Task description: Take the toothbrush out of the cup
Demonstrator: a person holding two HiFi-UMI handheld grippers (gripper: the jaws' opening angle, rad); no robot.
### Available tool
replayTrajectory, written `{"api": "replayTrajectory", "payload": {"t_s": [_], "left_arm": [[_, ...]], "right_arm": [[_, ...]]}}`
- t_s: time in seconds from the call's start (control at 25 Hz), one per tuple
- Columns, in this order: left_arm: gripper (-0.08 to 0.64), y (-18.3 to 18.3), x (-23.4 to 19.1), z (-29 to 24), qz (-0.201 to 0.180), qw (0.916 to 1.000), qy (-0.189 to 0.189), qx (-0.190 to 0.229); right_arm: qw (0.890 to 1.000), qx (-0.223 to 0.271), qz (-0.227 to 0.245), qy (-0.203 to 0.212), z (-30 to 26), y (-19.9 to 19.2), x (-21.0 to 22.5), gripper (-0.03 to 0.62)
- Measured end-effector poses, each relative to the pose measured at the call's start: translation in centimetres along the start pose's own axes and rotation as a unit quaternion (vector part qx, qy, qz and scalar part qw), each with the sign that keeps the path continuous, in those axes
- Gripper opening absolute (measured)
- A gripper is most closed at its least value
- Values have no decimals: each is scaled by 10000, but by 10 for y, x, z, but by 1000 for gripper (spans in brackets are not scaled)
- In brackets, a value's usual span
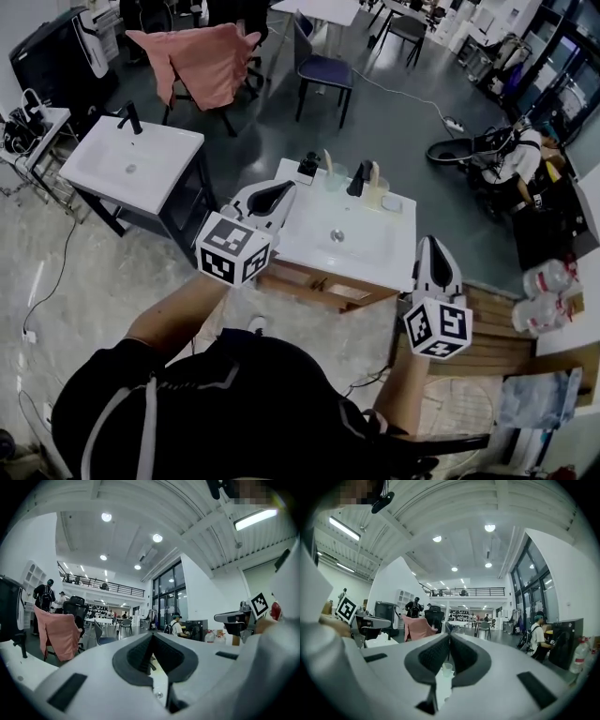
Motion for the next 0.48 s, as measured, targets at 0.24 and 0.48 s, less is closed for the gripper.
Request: {"api": "replayTrajectory", "payload": {"t_s": [0.24,0.48], "left_arm": [[3,-5,-43,-29,62,9998,-154,-56],[3,-14,-76,-51,216,9991,-361,9]], "right_arm": [[9999,-67,13,-89,-48,-3,-7,14],[9995,-185,128,-234,-81,-2,-18,18]]}}
Point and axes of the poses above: the fingertips, and each gripper's own axes: z backward along the fingers, x to its right, y out of its top, the point moved 9 cm from there along z, backward along the fingers, and after that the axes turned 11 degrees about -y, right-handed, at the moved point
